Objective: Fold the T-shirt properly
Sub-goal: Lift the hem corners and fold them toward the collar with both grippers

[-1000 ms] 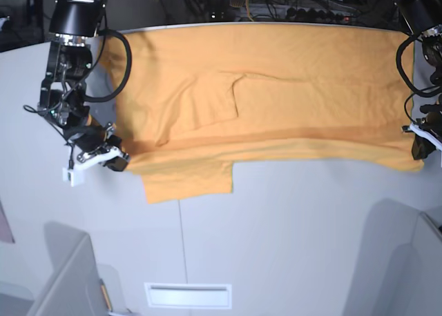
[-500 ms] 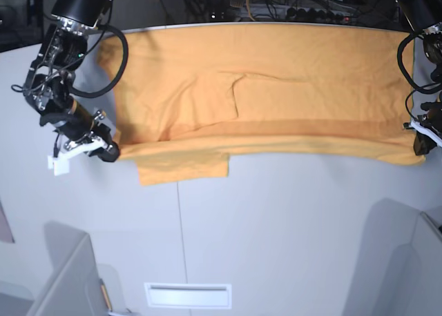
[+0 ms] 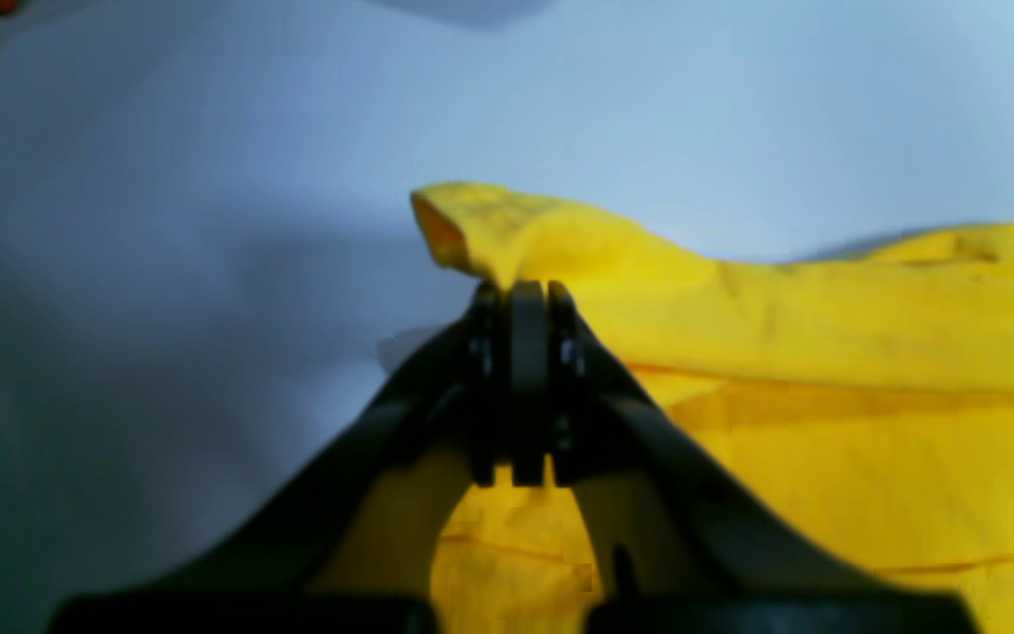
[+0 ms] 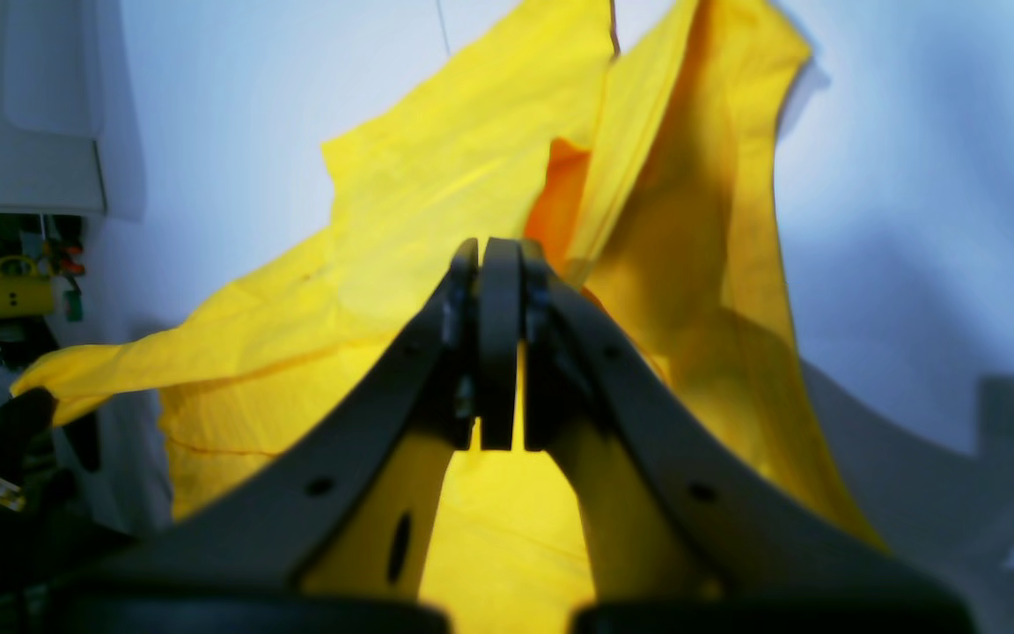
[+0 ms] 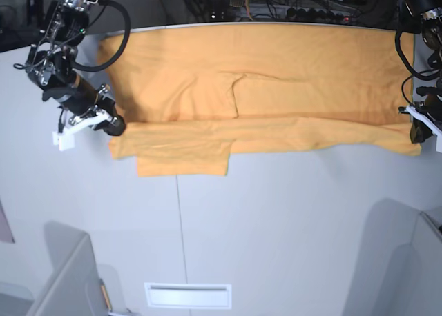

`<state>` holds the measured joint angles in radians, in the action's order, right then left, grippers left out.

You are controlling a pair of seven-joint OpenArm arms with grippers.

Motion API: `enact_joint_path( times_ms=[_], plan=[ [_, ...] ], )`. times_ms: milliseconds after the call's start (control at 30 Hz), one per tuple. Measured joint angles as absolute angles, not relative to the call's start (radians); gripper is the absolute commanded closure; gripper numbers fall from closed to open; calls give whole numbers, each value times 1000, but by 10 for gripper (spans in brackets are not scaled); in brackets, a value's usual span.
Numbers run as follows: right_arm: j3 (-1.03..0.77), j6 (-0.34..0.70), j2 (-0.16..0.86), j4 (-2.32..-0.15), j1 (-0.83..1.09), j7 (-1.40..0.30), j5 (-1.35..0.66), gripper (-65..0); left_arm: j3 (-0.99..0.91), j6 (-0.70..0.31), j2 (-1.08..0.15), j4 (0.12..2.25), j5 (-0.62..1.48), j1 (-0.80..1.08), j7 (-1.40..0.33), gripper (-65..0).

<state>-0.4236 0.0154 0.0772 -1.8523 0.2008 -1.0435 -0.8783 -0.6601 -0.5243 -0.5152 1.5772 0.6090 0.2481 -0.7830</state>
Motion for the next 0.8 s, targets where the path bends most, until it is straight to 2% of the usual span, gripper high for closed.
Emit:
enact_joint_path(
  times_ms=[200, 467, 800],
  plan=[
    [-422, 15, 146, -1842, 170, -1032, -882, 0, -744, -525, -511, 1699, 617, 329, -782, 0],
    [-421, 16, 142, -1824, 204, -1081, -878, 0, -756, -525, -509, 1762, 618, 425, -781, 0],
    [-421, 15, 137, -1827, 290, -1088, -880, 0, -752, -525, -509, 1757, 608, 448, -779, 0]
  ],
)
